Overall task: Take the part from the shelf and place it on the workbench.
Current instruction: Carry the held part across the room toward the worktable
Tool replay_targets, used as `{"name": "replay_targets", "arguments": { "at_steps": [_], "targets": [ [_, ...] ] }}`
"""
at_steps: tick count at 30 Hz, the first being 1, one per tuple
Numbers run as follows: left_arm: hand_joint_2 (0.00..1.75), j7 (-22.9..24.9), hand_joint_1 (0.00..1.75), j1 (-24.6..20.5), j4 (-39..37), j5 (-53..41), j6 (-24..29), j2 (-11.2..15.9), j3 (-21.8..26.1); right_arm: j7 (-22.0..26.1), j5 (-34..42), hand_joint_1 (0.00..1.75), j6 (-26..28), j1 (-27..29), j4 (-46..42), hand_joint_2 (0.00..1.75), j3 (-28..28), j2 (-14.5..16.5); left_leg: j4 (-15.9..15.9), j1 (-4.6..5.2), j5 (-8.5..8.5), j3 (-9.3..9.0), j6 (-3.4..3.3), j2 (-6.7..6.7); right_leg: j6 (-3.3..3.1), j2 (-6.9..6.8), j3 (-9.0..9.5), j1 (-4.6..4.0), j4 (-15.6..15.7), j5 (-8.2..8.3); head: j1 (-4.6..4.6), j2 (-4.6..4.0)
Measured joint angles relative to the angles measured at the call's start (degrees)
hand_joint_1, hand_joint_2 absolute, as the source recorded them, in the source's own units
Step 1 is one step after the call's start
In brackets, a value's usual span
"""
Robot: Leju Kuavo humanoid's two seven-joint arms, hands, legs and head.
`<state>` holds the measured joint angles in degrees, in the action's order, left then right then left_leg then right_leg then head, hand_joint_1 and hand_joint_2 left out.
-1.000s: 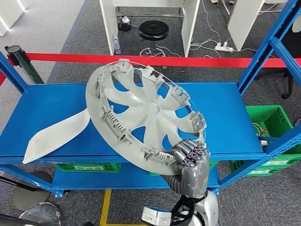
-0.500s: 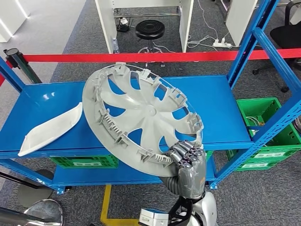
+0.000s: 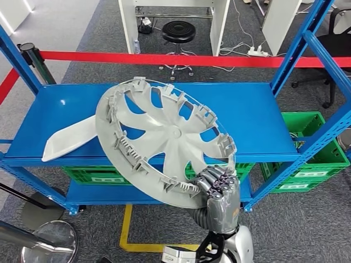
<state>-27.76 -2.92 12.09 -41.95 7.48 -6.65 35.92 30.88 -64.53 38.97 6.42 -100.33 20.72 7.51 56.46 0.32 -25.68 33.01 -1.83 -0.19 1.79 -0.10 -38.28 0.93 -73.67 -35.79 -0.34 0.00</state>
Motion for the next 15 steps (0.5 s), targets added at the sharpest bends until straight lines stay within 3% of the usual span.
{"name": "replay_targets", "arguments": {
  "at_steps": [1, 3, 4, 6, 8, 9, 11, 13, 14, 15],
  "targets": [
    [1.75, 0.04, 0.00, 0.00, 0.00, -0.02, 0.00, -0.02, 0.02, -0.07, 0.02, 1.75, 0.00, 0.08, 0.02, 1.75, 0.03, -0.06, 0.02, 0.21, 0.49, 0.60, -0.01, 0.00, -0.36, 0.00, 1.86, -0.15, 1.95, 1.61, -0.01, 0.00],
    [1.75, 0.10, 0.00, -0.02, 0.00, -0.05, 0.00, -0.08, 0.07, -0.21, 0.07, 1.75, 0.00, 0.10, 0.02, 1.75, 0.15, -0.16, 0.10, 0.59, 1.38, 1.49, 0.12, 0.04, -1.39, -0.02, 7.65, -0.63, 9.84, 4.19, 0.02, 0.00],
    [1.75, 0.15, 0.00, -0.03, 0.00, -0.06, -0.01, -0.13, 0.09, -0.32, 0.09, 1.75, 0.00, 0.06, 0.01, 1.75, 0.26, -0.20, 0.15, 0.71, 1.82, 1.80, 0.28, 0.04, -1.72, -0.02, 10.23, -0.84, 13.75, 4.40, 0.08, 0.00],
    [1.75, 0.24, 0.00, -0.09, 0.00, -0.10, -0.01, -0.20, 0.18, -0.64, 0.09, 1.75, 0.00, 0.00, 0.01, 1.75, 0.55, -0.32, 0.19, 0.74, 2.77, 2.32, 0.78, 0.00, -1.97, 0.01, 12.48, -1.14, 17.79, 3.85, 0.10, 0.00],
    [1.75, 0.36, 0.00, -0.08, 0.00, -0.19, 0.02, -0.14, 0.32, -1.10, -0.02, 1.75, 0.00, 0.00, 0.01, 1.75, 0.78, -0.45, 0.24, 0.60, 3.28, 2.74, 1.37, 0.05, -2.18, -0.04, 11.60, -1.06, 18.31, 4.56, 0.01, 0.00],
    [1.75, 0.43, 0.00, -0.02, 0.00, -0.27, 0.05, -0.09, 0.38, -1.27, -0.20, 1.75, 0.00, -0.01, 0.01, 1.75, 0.87, -0.49, 0.82, 0.52, 2.29, 3.09, 1.73, 0.10, -2.46, -0.11, 11.08, -0.92, 18.39, 5.12, 0.02, 0.00],
    [1.75, 0.56, 0.00, 0.04, 0.00, -0.51, 0.13, 0.02, 0.48, -1.33, -0.77, 1.75, 0.00, -0.02, -0.02, 1.75, 0.95, -0.52, 5.00, 0.10, -2.75, 4.34, 2.51, 0.19, -3.02, -0.28, 9.96, -0.67, 18.47, 6.38, 0.11, 0.00],
    [1.75, 0.60, 0.00, 0.04, 0.00, -0.70, 0.15, 0.00, 0.52, -1.22, -1.21, 1.75, 0.00, -0.01, -0.05, 1.75, 0.95, -0.53, 12.38, -0.43, -7.93, 5.81, 3.23, 0.18, -3.19, -0.35, 8.50, -0.70, 18.29, 7.62, 0.30, 0.00],
    [1.75, 0.60, 0.00, 0.01, 0.00, -0.74, 0.15, 0.00, 0.53, -1.18, -1.31, 1.75, 0.00, -0.01, -0.06, 1.75, 0.94, -0.54, 15.22, -0.63, -8.71, 6.02, 3.48, 0.18, -3.14, -0.40, 7.63, -0.71, 18.11, 8.18, 0.32, 0.00],
    [1.75, 0.60, 0.00, 0.00, 0.00, -0.75, 0.15, 0.00, 0.54, -1.15, -1.34, 1.75, 0.00, -0.01, -0.06, 1.75, 0.94, -0.54, 16.43, -0.80, -8.05, 5.49, 3.68, 0.18, -3.03, -0.42, 6.71, -0.69, 17.82, 8.68, 0.33, 0.00]
  ]
}}
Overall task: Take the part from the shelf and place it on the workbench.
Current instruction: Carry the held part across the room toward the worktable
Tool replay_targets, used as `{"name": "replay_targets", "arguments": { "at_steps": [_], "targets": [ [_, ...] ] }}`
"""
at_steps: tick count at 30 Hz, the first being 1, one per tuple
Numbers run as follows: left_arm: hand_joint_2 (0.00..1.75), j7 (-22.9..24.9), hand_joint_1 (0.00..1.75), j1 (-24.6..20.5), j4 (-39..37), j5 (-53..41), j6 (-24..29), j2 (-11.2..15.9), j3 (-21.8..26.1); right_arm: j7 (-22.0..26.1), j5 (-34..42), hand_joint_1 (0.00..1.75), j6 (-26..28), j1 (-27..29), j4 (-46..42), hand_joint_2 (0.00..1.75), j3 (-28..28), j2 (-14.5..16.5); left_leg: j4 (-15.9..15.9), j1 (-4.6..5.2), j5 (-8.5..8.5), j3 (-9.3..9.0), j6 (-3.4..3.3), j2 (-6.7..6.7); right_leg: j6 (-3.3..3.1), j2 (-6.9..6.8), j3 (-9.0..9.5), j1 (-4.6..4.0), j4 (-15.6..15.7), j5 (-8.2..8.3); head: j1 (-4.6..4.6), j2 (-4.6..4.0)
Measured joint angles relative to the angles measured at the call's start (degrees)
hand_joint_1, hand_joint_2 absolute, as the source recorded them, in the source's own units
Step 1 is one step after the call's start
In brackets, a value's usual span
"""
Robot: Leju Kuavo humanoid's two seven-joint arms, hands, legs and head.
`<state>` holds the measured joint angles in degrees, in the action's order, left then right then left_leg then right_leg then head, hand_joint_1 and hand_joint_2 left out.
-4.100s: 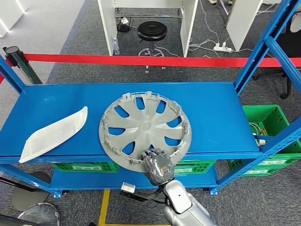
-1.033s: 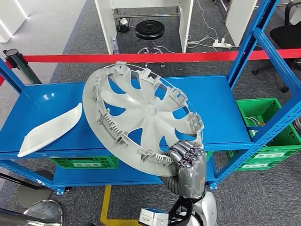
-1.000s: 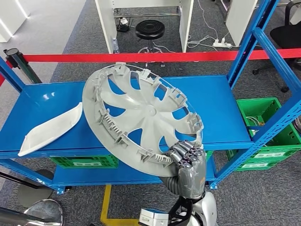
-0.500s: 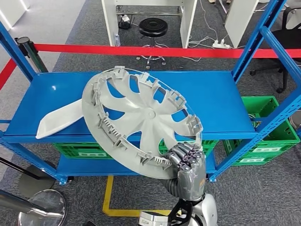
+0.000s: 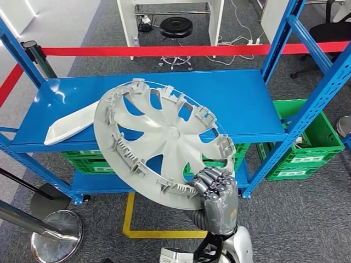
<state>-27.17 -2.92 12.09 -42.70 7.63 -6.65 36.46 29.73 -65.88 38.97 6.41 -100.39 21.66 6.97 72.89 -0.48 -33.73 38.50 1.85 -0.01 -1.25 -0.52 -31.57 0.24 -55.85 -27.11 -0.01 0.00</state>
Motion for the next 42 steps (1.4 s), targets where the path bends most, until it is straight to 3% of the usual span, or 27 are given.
{"name": "replay_targets", "arguments": {
  "at_steps": [1, 3, 5, 6, 8, 9, 11, 13, 14, 15, 16, 18, 20, 21, 22, 24, 26, 28, 29, 30, 32, 34, 36, 37, 39, 40, 42],
  "targets": [
    [1.75, 0.00, 0.00, -0.01, 0.00, -0.01, 0.00, 0.01, 0.01, 0.02, -0.02, 1.75, 0.00, 0.00, 0.00, 1.75, 0.00, 0.00, -0.81, -0.14, 1.58, -1.40, 0.11, 0.00, 0.15, 0.00, -0.91, 0.03, -0.36, 0.42, -0.01, 0.00],
    [1.75, 0.00, 0.00, -0.11, 0.00, -0.02, 0.00, 0.02, 0.03, 0.02, -0.04, 1.75, 0.00, 0.00, -0.04, 1.75, 0.00, 0.00, -7.35, -0.29, 4.03, -6.60, 0.09, 0.02, 0.66, 0.07, -2.58, 0.05, -1.25, 1.10, 0.01, 0.00],
    [1.75, 0.00, 0.00, -0.30, 0.00, -0.05, 0.00, 0.01, 0.04, 0.04, -0.08, 1.75, 0.00, 0.01, -0.10, 1.75, 0.00, -0.01, -14.54, -0.16, 3.37, -11.18, -0.45, 0.14, 1.33, 0.10, -3.62, -0.03, -1.95, 1.76, -0.05, 0.00],
    [1.75, 0.00, 0.00, -0.38, 0.00, -0.09, 0.00, 0.01, 0.04, 0.11, -0.12, 1.75, 0.00, 0.01, -0.13, 1.75, 0.00, -0.01, -16.34, -0.01, 2.69, -12.06, -0.84, 0.20, 1.71, 0.08, -3.95, -0.04, -2.08, 2.20, -0.08, 0.00],
    [1.75, -0.01, 0.00, -0.34, 0.00, -0.31, -0.10, -0.01, 0.05, 0.29, -0.32, 1.75, 0.00, 0.03, -0.21, 1.75, -0.02, -0.05, -16.98, 0.10, 3.05, -11.60, -1.77, 0.13, 2.47, 0.09, -4.42, 0.11, -2.09, 2.96, -0.07, 0.00],
    [1.75, -0.03, 0.00, -0.32, 0.00, -0.45, -0.21, -0.01, 0.07, 0.37, -0.49, 1.75, 0.00, 0.07, -0.27, 1.75, -0.05, -0.09, -17.03, 0.08, 3.63, -11.11, -2.27, 0.01, 2.79, 0.15, -4.89, 0.20, -2.48, 2.28, -0.10, 0.00],
    [1.75, -0.13, 0.00, -0.35, 0.00, -0.77, -0.45, -0.03, 0.09, 0.37, -0.89, 1.75, 0.00, 0.15, -0.40, 1.75, -0.11, -0.19, -17.20, -0.03, 4.97, -9.84, -3.14, -0.24, 3.22, 0.31, -6.36, 0.34, -6.18, -2.15, -0.26, 0.00],
    [1.75, -0.26, 0.00, -0.43, 0.00, -1.13, -0.66, -0.07, 0.10, 0.35, -1.09, 1.75, 0.00, 0.28, -0.51, 1.75, -0.12, -0.29, -17.13, 0.19, 6.22, -8.29, -3.53, -0.28, 3.45, 0.34, -8.07, 0.37, -13.41, -7.62, -0.42, 0.00],
    [1.75, -0.32, 0.00, -0.44, 0.00, -1.36, -0.74, -0.09, 0.10, 0.39, -0.98, 1.75, 0.00, 0.42, -0.54, 1.75, -0.10, -0.38, -17.10, 0.33, 6.86, -7.46, -3.58, -0.31, 3.50, 0.35, -8.48, 0.37, -16.71, -8.82, -0.46, 0.00],
    [1.75, -0.37, 0.00, -0.44, 0.00, -1.52, -0.78, -0.12, 0.10, 0.45, -0.83, 1.75, 0.00, 0.59, -0.56, 1.75, -0.06, -0.49, -17.04, 0.46, 7.46, -6.66, -3.60, -0.35, 3.48, 0.34, -8.22, 0.36, -18.45, -8.59, -0.47, 0.00],
    [1.75, -0.41, 0.00, -0.45, 0.00, -1.69, -0.81, -0.15, 0.10, 0.52, -0.64, 1.75, 0.00, 0.77, -0.60, 1.75, -0.02, -0.60, -16.97, 0.59, 8.04, -5.84, -3.59, -0.38, 3.36, 0.34, -7.07, 0.35, -18.38, -7.27, -0.47, 0.00],
    [1.75, -0.46, 0.00, -0.47, 0.00, -1.91, -0.81, -0.24, 0.10, 0.64, -0.31, 1.75, 0.00, 0.97, -0.78, 1.75, 0.08, -0.77, -16.78, 0.84, 9.12, -4.45, -3.46, -0.36, 2.78, 0.36, -2.03, 0.26, -12.58, -4.22, -0.46, 0.00],
    [1.75, -0.51, 0.00, -0.50, 0.00, -2.14, -0.82, -0.33, 0.10, 0.74, -0.06, 1.75, 0.00, 1.03, -1.21, 1.75, 0.25, -0.86, -16.56, 1.11, 10.10, -3.50, -3.08, -0.28, 2.17, 0.36, 4.34, 0.04, -3.62, -4.22, -0.41, 0.00],
    [1.75, -0.52, 0.00, -0.52, 0.00, -2.27, -0.83, -0.37, 0.10, 0.82, -0.03, 1.75, 0.00, 1.09, -1.45, 1.75, 0.33, -0.91, -16.53, 1.12, 10.67, -3.19, -2.82, -0.27, 1.99, 0.38, 6.26, -0.10, -0.46, -4.81, -0.40, 0.00],
    [1.75, -0.52, 0.00, -0.53, 0.00, -2.44, -0.84, -0.37, 0.10, 0.89, -0.15, 1.75, 0.00, 1.19, -1.67, 1.75, 0.37, -0.94, -16.56, 1.10, 11.21, -2.93, -2.55, -0.28, 1.93, 0.40, 6.93, -0.24, 1.04, -5.18, -0.39, 0.00],
    [1.75, -0.52, 0.00, -0.48, 0.00, -2.89, -0.85, -0.32, 0.11, 0.99, -0.65, 1.75, 0.00, 1.60, -2.10, 1.75, 0.27, -0.96, -16.63, 0.99, 11.85, -2.35, -1.94, -0.23, 1.49, 0.32, 6.02, -0.24, 1.48, -4.30, -0.46, 0.00],
    [1.75, -0.52, 0.00, -0.36, 0.00, -3.39, -0.85, -0.29, 0.12, 1.05, -1.07, 1.75, 0.00, 2.05, -2.56, 1.75, 0.09, -0.95, -14.55, 0.86, 8.70, -1.30, -1.22, -0.13, 0.66, 0.15, 4.82, 0.00, 1.58, -2.95, -0.40, 0.00],
    [1.75, -0.52, 0.00, -0.40, 0.00, -3.86, -0.86, -0.32, 0.13, 1.16, -1.32, 1.75, 0.00, 2.53, -3.01, 1.75, -0.13, -0.96, -8.00, 0.48, 2.48, 0.26, -0.54, -0.11, 0.12, 0.04, 3.28, 0.03, 1.38, -1.73, -0.22, 0.00],
    [1.75, -0.52, 0.00, -0.46, 0.00, -4.12, -0.87, -0.32, 0.13, 1.21, -1.50, 1.75, 0.00, 2.81, -3.22, 1.75, -0.28, -0.96, -4.12, 0.30, 0.38, 0.85, -0.28, -0.12, 0.04, -0.02, 2.38, -0.01, 1.19, -1.16, -0.16, 0.00],
    [1.75, -0.52, 0.00, -0.53, 0.00, -4.40, -0.88, -0.32, 0.13, 1.20, -1.76, 1.75, 0.00, 3.08, -3.40, 1.75, -0.44, -0.96, -0.99, 0.16, -0.48, 1.05, -0.08, -0.12, 0.03, -0.06, 1.45, -0.04, 0.95, -0.60, -0.14, 0.00],
    [1.75, -0.52, 0.00, -0.66, 0.00, -4.94, -0.96, -0.32, 0.11, 1.08, -2.41, 1.75, 0.00, 3.57, -3.73, 1.75, -0.70, -0.96, -0.24, -0.03, 1.90, -0.94, 0.07, -0.12, 0.22, -0.06, -0.45, -0.04, 0.32, 0.35, -0.13, 0.00],
    [1.75, -0.52, 0.00, -0.91, 0.02, -5.26, -1.03, -0.33, 0.10, 0.88, -2.86, 1.75, 0.00, 4.01, -4.06, 1.75, -0.91, -0.96, -6.75, -0.07, 4.52, -6.32, -0.21, -0.09, 0.63, 0.05, -2.12, -0.08, -0.45, 1.11, -0.10, 0.00],
    [1.75, -0.52, 0.00, -1.24, 0.04, -5.36, -1.03, -0.34, 0.10, 0.76, -3.03, 1.75, 0.00, 4.33, -4.38, 1.75, -1.07, -0.96, -14.69, 0.10, 3.83, -11.46, -0.81, -0.02, 1.29, 0.06, -3.21, -0.18, -1.10, 1.86, -0.15, 0.00],
    [1.75, -0.52, 0.00, -1.37, 0.04, -5.38, -1.03, -0.37, 0.10, 0.74, -3.06, 1.75, 0.00, 4.44, -4.51, 1.75, -1.11, -0.96, -16.88, 0.24, 3.15, -12.63, -1.09, 0.01, 1.65, 0.01, -3.61, -0.18, -1.22, 2.34, -0.19, 0.00],
    [1.75, -0.50, 0.00, -1.40, 0.04, -5.39, -1.04, -0.44, 0.09, 0.72, -3.10, 1.75, 0.00, 4.56, -4.69, 1.75, -1.19, -0.98, -18.13, 0.30, 3.25, -12.54, -1.71, -0.04, 2.41, -0.01, -4.34, -0.05, -1.27, 3.11, -0.15, 0.00],
    [1.75, -0.48, 0.00, -1.39, 0.04, -5.38, -1.05, -0.46, 0.09, 0.72, -3.10, 1.75, 0.00, 4.63, -4.76, 1.75, -1.24, -1.01, -18.26, 0.24, 3.71, -12.11, -2.13, -0.13, 2.73, 0.06, -4.92, 0.01, -1.65, 2.52, -0.21, 0.00],
    [1.75, -0.45, 0.00, -1.41, 0.04, -5.38, -1.05, -0.51, 0.10, 0.70, -3.10, 1.75, 0.00, 4.79, -4.85, 1.75, -1.34, -1.10, -18.38, 0.08, 4.73, -10.99, -3.03, -0.39, 3.21, 0.25, -6.58, 0.09, -5.54, -1.64, -0.34, 0.00]
  ]
}}
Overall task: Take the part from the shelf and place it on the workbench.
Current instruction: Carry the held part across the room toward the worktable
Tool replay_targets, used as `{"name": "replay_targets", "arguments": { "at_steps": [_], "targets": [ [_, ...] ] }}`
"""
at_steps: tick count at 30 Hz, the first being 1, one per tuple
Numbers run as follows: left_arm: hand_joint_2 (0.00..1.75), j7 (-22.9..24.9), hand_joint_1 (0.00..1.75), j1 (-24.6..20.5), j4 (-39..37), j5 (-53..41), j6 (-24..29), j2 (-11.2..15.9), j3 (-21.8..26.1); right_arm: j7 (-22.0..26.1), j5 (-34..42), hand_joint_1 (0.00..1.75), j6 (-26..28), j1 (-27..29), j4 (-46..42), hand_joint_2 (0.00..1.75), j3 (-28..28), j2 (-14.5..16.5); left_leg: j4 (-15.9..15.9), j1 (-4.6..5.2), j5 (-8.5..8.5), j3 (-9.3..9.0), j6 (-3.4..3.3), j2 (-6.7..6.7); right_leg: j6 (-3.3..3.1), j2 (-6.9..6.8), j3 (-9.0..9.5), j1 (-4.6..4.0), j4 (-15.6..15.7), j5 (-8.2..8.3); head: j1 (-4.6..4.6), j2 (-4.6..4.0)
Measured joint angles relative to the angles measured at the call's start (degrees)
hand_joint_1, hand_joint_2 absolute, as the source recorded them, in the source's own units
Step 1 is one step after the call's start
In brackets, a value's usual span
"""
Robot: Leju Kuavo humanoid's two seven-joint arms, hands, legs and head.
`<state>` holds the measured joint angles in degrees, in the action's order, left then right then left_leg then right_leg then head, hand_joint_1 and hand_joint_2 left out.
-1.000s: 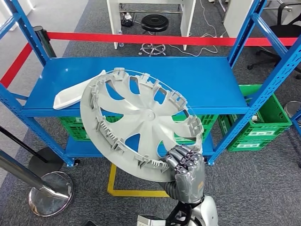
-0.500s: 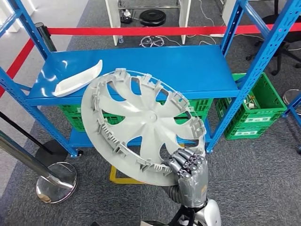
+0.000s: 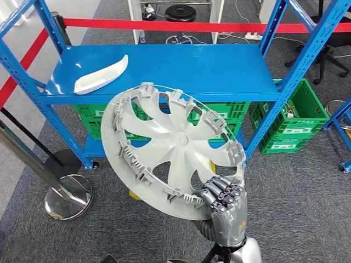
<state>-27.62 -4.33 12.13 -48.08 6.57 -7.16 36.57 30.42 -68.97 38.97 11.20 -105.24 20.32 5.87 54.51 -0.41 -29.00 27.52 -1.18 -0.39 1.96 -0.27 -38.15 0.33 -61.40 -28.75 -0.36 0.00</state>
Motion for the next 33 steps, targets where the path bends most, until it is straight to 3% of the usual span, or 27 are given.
{"name": "replay_targets", "arguments": {
  "at_steps": [2, 3, 4, 5, 7, 9, 11, 13, 14, 15, 17, 18, 19, 20, 21, 23, 25, 26, 28, 29, 30, 32, 33],
  "targets": [
    [1.75, 0.01, 0.00, -0.07, 0.00, -0.05, -0.02, -0.08, 0.00, -0.02, 0.08, 1.75, 0.00, 0.08, 0.00, 1.75, -0.04, -0.05, 0.36, 0.15, 0.81, 1.32, -0.37, -0.11, 0.26, 0.06, -1.81, 0.06, -7.35, -5.15, -0.09, 0.00],
    [1.75, 0.01, 0.00, -0.08, 0.00, -0.27, -0.03, -0.10, 0.00, -0.15, 0.28, 1.75, 0.00, 0.13, 0.00, 1.75, -0.04, -0.14, 0.58, 0.20, 1.21, 2.03, -0.36, -0.15, 0.33, 0.06, -2.26, 0.06, -10.53, -6.26, -0.09, 0.00],
    [1.75, 0.01, 0.00, -0.10, 0.00, -0.60, -0.07, -0.11, 0.01, -0.38, 0.41, 1.75, 0.00, 0.21, 0.00, 1.75, -0.01, -0.25, 0.84, 0.24, 1.58, 2.75, -0.34, -0.19, 0.36, 0.06, -2.02, 0.07, -12.18, -6.09, -0.09, 0.00],
    [1.75, 0.04, 0.00, -0.12, 0.00, -1.02, -0.15, -0.11, 0.03, -0.73, 0.38, 1.75, 0.00, 0.31, 0.00, 1.75, 0.03, -0.34, 1.12, 0.26, 1.91, 3.45, -0.27, -0.22, 0.32, 0.05, -0.87, 0.07, -11.91, -4.85, -0.09, 0.00],
    [1.75, 0.28, 0.00, -0.22, 0.00, -1.74, -0.33, -0.18, 0.07, -1.48, -0.21, 1.75, 0.00, 0.48, -0.03, 1.75, 0.14, -0.47, 1.80, 0.26, 2.47, 4.73, -0.01, -0.19, 0.06, 0.07, 3.94, 0.08, -6.01, -1.92, -0.10, 0.00],
    [1.75, 0.56, 0.00, -0.35, 0.00, -2.21, -0.45, -0.28, 0.07, -1.92, -0.95, 1.75, 0.00, 0.58, -0.19, 1.75, 0.23, -0.52, 2.40, 0.43, 3.05, 5.67, 0.49, -0.13, -0.24, 0.17, 9.05, -0.01, 1.58, -1.60, -0.07, 0.00],
    [1.75, 0.71, 0.00, -0.50, 0.00, -2.53, -0.57, -0.34, 0.07, -2.28, -1.46, 1.75, 0.00, 0.68, -0.38, 1.75, 0.31, -0.58, 2.63, 0.54, 4.01, 6.36, 1.09, -0.12, -0.47, 0.27, 10.73, -0.19, 4.65, -2.28, -0.05, 0.00],
    [1.75, 0.82, 0.00, -0.56, 0.00, -2.79, -0.73, -0.34, 0.09, -2.65, -1.82, 1.75, 0.00, 0.76, -0.46, 1.75, 0.33, -0.61, 2.83, 0.48, 4.18, 7.06, 1.69, -0.05, -1.11, 0.18, 10.00, -0.10, 4.98, -1.71, -0.04, 0.00],
    [1.75, 0.87, 0.00, -0.58, 0.00, -2.94, -0.82, -0.34, 0.09, -2.80, -1.99, 1.75, 0.00, 0.79, -0.51, 1.75, 0.34, -0.61, 3.65, 0.43, 2.96, 7.50, 2.01, 0.01, -1.65, 0.09, 9.52, -0.01, 5.07, -1.29, 0.03, 0.00],
    [1.75, 0.91, 0.00, -0.60, 0.00, -3.08, -0.88, -0.33, 0.09, -2.93, -2.15, 1.75, 0.00, 0.82, -0.55, 1.75, 0.34, -0.61, 5.60, 0.36, 0.69, 8.13, 2.31, 0.07, -2.21, 0.00, 8.94, 0.07, 5.10, -0.78, 0.11, 0.00],
    [1.75, 0.97, 0.00, -0.68, 0.00, -3.38, -0.96, -0.33, 0.09, -3.17, -2.43, 1.75, 0.00, 0.90, -0.61, 1.75, 0.35, -0.61, 12.41, 0.16, -4.95, 9.70, 2.77, 0.12, -2.94, -0.13, 7.56, -0.06, 4.85, 0.20, 0.25, 0.00],
    [1.75, 0.97, 0.00, -0.73, 0.00, -3.51, -0.97, -0.33, 0.09, -3.26, -2.53, 1.75, 0.00, 0.93, -0.63, 1.75, 0.34, -0.61, 15.94, 0.11, -6.74, 10.29, 2.85, 0.12, -3.08, -0.17, 6.73, -0.18, 4.63, 0.71, 0.25, 0.00],
    [1.75, 0.98, 0.00, -0.77, 0.00, -3.66, -0.98, -0.33, 0.09, -3.30, -2.59, 1.75, 0.00, 0.95, -0.66, 1.75, 0.33, -0.61, 18.22, 0.10, -7.13, 10.31, 2.83, 0.12, -3.14, -0.19, 5.84, -0.30, 4.34, 1.20, 0.26, 0.00],
    [1.75, 0.98, 0.00, -0.83, 0.00, -3.78, -0.98, -0.33, 0.09, -3.31, -2.63, 1.75, 0.00, 0.98, -0.72, 1.75, 0.32, -0.61, 18.82, 0.13, -6.21, 9.57, 2.70, 0.12, -3.16, -0.19, 4.91, -0.43, 4.02, 1.66, 0.26, 0.00],
    [1.75, 1.01, 0.00, -0.90, 0.00, -3.89, -0.98, -0.33, 0.09, -3.29, -2.66, 1.75, 0.00, 1.02, -0.80, 1.75, 0.31, -0.61, 17.43, 0.18, -4.44, 7.94, 2.42, 0.12, -3.16, -0.15, 4.01, -0.58, 3.71, 2.13, 0.25, 0.00],
    [1.75, 1.19, 0.00, -1.15, 0.04, -4.13, -0.98, -0.28, 0.09, -3.23, -2.80, 1.75, 0.00, 1.16, -1.06, 1.75, 0.28, -0.61, 10.35, 0.53, -2.09, 2.51, 1.42, 0.14, -3.00, -0.04, 2.53, -0.89, 3.25, 3.10, 0.24, 0.00],
    [1.75, 1.45, 0.00, -1.52, 0.11, -4.42, -0.98, -0.23, 0.09, -3.02, -2.97, 1.75, 0.00, 1.41, -1.47, 1.75, 0.22, -0.61, 3.09, 0.96, -2.61, -1.95, 0.65, 0.18, -2.64, -0.11, 1.65, -0.98, 3.16, 4.29, 0.20, 0.00],
    [1.75, 1.63, 0.00, -1.65, 0.15, -4.78, -1.03, -0.25, 0.09, -2.82, -3.02, 1.75, 0.00, 1.55, -1.70, 1.75, 0.16, -0.61, 1.23, 1.15, -2.98, -2.76, 0.46, 0.21, -2.38, -0.20, 1.38, -0.92, 3.32, 4.97, 0.21, 0.00],
    [1.75, 3.70, 0.00, -1.75, 0.14, -7.53, -1.45, -0.83, -0.37, -2.35, -2.89, 1.75, 0.00, 1.76, -2.07, 1.75, 0.03, -0.61, 0.38, 1.19, -1.86, -2.06, 0.19, 0.13, -1.76, -0.21, 0.94, -0.72, 3.67, 5.93, 0.28, 0.00],
    [1.75, 5.97, 0.00, -1.89, 0.13, -9.67, -1.51, -1.62, -1.09, -2.24, -2.77, 1.75, 0.00, 1.78, -2.13, 1.75, 0.02, -0.62, 0.16, 1.11, -1.06, -1.45, -0.10, 0.04, -1.38, -0.12, 0.60, -0.64, 3.31, 5.05, 0.30, 0.00],
    [1.75, 8.76, 0.00, -2.18, 0.11, -11.85, -1.34, -2.78, -2.03, -2.31, -2.67, 1.75, 0.00, 1.69, -2.10, 1.75, 0.07, -0.62, -0.03, 1.01, -0.18, -0.64, -0.42, -0.04, -1.01, -0.01, -0.01, -0.55, 1.97, 2.95, 0.27, 0.00],
    [1.75, 13.28, 0.00, -3.14, 0.11, -14.35, -0.54, -5.63, -4.03, -2.67, -2.84, 1.75, 0.00, 1.16, -1.83, 1.75, 0.38, -0.61, 0.06, 0.96, 1.44, 1.30, -0.86, -0.05, -0.37, 0.08, -1.49, -0.28, -3.85, -3.38, 0.15, 0.00],
    [1.75, 14.45, 0.00, -3.61, 0.11, -14.80, -0.30, -6.91, -4.72, -2.85, -3.01, 1.75, 0.00, 0.90, -1.67, 1.75, 0.58, -0.61, 0.20, 0.98, 2.22, 2.33, -0.90, -0.08, -0.12, 0.09, -2.05, -0.20, -7.47, -5.69, 0.10, 0.00]
  ]
}}
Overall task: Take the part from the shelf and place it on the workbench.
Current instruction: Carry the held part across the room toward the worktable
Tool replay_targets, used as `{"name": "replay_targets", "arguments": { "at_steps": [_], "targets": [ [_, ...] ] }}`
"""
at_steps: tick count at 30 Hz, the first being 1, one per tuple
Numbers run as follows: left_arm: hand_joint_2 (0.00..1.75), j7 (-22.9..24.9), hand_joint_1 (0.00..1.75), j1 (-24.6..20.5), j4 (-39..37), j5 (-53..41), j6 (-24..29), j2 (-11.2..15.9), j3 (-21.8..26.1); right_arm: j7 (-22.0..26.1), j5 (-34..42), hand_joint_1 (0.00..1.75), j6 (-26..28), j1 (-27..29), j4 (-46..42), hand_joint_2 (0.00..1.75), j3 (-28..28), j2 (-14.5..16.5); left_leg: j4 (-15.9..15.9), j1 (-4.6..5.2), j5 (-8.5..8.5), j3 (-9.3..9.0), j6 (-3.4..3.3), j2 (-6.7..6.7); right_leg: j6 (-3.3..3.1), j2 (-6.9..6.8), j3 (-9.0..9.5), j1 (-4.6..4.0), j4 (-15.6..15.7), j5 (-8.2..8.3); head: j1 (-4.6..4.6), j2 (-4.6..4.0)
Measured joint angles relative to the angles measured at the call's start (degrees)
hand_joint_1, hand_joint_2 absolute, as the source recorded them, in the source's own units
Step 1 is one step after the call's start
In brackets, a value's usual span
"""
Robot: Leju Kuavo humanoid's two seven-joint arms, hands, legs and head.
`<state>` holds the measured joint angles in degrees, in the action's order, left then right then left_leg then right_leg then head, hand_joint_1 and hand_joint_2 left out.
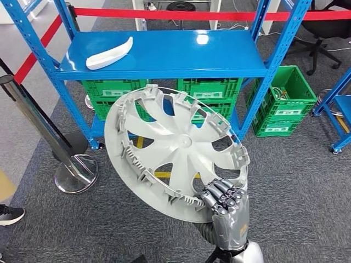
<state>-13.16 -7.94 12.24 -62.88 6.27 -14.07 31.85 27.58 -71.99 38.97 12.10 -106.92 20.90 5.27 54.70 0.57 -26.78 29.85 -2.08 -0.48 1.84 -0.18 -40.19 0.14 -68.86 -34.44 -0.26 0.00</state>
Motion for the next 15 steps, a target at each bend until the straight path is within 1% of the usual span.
{"name": "replay_targets", "arguments": {
  "at_steps": [1, 2, 3, 4, 5, 6, 7, 8, 9, 10, 11, 12, 13, 14, 15],
  "targets": [
    [1.75, 0.57, 0.00, -0.40, 0.00, -0.27, 0.02, -0.95, -0.65, -0.12, -0.19, 1.75, 0.00, -0.19, 0.12, 1.75, 0.15, 0.00, 0.15, -0.03, 0.77, 1.09, 0.07, -0.08, 0.21, 0.00, -0.03, 0.03, -3.00, -0.69, -0.03, 0.00],
    [1.75, 0.97, 0.00, -0.73, 0.00, -0.48, -0.12, -1.54, -1.13, -0.23, -0.35, 1.75, 0.00, -0.28, 0.20, 1.75, 0.23, 0.00, 0.32, -0.08, 1.53, 2.22, 0.20, -0.19, 0.40, 0.00, 0.57, 0.11, -4.67, 0.17, -0.02, 0.00],
    [1.75, 1.23, 0.00, -1.01, 0.01, -0.60, -0.37, -1.90, -1.51, -0.38, -0.55, 1.75, 0.00, -0.31, 0.24, 1.75, 0.26, 0.00, 0.53, -0.13, 2.25, 3.35, 0.36, -0.31, 0.56, 0.00, 1.95, 0.26, -4.62, 2.02, -0.01, 0.00],
    [1.75, 1.40, 0.00, -1.29, 0.02, -0.71, -0.73, -2.04, -1.85, -0.57, -0.80, 1.75, 0.00, -0.32, 0.25, 1.75, 0.24, 0.00, 0.79, -0.17, 2.94, 4.38, 0.55, -0.35, 0.73, 0.00, 4.19, 0.47, -2.89, 3.87, 0.02, 0.00],
    [1.75, 1.55, 0.00, -1.55, 0.06, -0.76, -1.12, -2.17, -2.14, -0.75, -1.06, 1.75, 0.00, -0.33, 0.25, 1.75, 0.23, 0.00, 1.15, -0.13, 3.55, 5.30, 0.80, -0.30, 0.91, 0.03, 7.58, 0.73, 0.79, 4.51, -0.02, 0.00],
    [1.75, 1.57, 0.00, -1.79, 0.10, -0.80, -1.47, -2.37, -2.45, -0.91, -1.32, 1.75, 0.00, -0.35, 0.21, 1.75, 0.23, 0.00, 1.54, -0.06, 4.12, 6.05, 1.05, -0.22, 0.93, 0.13, 11.33, 0.85, 5.54, 3.96, -0.03, 0.00],
    [1.75, 1.57, 0.00, -1.98, 0.14, -0.87, -1.73, -2.54, -2.74, -0.99, -1.52, 1.75, 0.00, -0.38, 0.18, 1.75, 0.26, 0.00, 1.85, 0.00, 4.76, 6.60, 1.33, -0.13, 0.77, 0.22, 14.16, 0.86, 9.58, 2.88, -0.07, 0.00],
    [1.75, 1.57, 0.00, -2.09, 0.18, -0.92, -1.88, -2.69, -2.99, -1.01, -1.68, 1.75, 0.00, -0.40, 0.14, 1.75, 0.29, 0.00, 1.97, 0.00, 5.48, 7.09, 1.60, -0.08, 0.47, 0.30, 15.85, 0.74, 12.51, 1.87, -0.11, 0.00],
    [1.75, 1.58, 0.00, -2.12, 0.19, -0.94, -1.96, -2.77, -3.11, -1.03, -1.78, 1.75, 0.00, -0.40, 0.12, 1.75, 0.30, 0.00, 1.93, -0.06, 6.26, 7.48, 1.91, -0.06, -0.02, 0.34, 15.92, 0.57, 13.69, 1.67, -0.09, 0.00],
    [1.75, 1.59, 0.00, -2.13, 0.19, -0.95, -2.03, -2.75, -3.17, -1.08, -1.86, 1.75, 0.00, -0.39, 0.12, 1.75, 0.30, 0.00, 1.83, -0.17, 6.80, 7.89, 2.21, -0.02, -0.56, 0.23, 15.03, 0.54, 13.55, 2.10, -0.13, -0.01],
    [1.75, 1.65, 0.00, -2.09, 0.19, -0.94, -2.18, -2.74, -3.21, -1.17, -1.97, 1.75, 0.00, -0.38, 0.12, 1.75, 0.29, 0.01, 2.03, -0.29, 6.21, 8.36, 2.58, 0.05, -1.10, 0.13, 14.19, 0.53, 13.40, 2.77, -0.09, -0.01],
    [1.75, 1.73, 0.00, -2.05, 0.18, -0.94, -2.38, -2.72, -3.26, -1.31, -2.10, 1.75, 0.00, -0.36, 0.11, 1.75, 0.29, 0.01, 3.08, -0.38, 4.28, 8.85, 2.96, 0.12, -1.68, 0.00, 13.46, 0.56, 13.34, 3.51, -0.03, -0.01],
    [1.75, 1.83, 0.00, -2.05, 0.18, -0.98, -2.63, -2.69, -3.35, -1.51, -2.28, 1.75, 0.00, -0.36, 0.10, 1.75, 0.30, 0.02, 5.27, -0.49, 1.21, 9.39, 3.28, 0.16, -2.15, -0.12, 12.74, 0.56, 13.26, 4.30, 0.08, -0.01],
    [1.75, 1.96, 0.00, -2.07, 0.19, -1.02, -2.87, -2.69, -3.51, -1.79, -2.52, 1.75, 0.00, -0.34, 0.07, 1.75, 0.31, 0.02, 8.58, -0.57, -2.35, 9.94, 3.58, 0.18, -2.49, -0.16, 11.87, 0.44, 13.12, 5.11, 0.20, 0.00],
    [1.75, 2.04, 0.00, -2.15, 0.19, -1.06, -3.05, -2.69, -3.69, -2.16, -2.82, 1.75, 0.00, -0.30, 0.02, 1.75, 0.31, 0.02, 12.44, -0.63, -5.11, 10.40, 3.75, 0.18, -2.69, -0.20, 10.90, 0.32, 12.91, 5.87, 0.25, 0.00]
  ]
}}
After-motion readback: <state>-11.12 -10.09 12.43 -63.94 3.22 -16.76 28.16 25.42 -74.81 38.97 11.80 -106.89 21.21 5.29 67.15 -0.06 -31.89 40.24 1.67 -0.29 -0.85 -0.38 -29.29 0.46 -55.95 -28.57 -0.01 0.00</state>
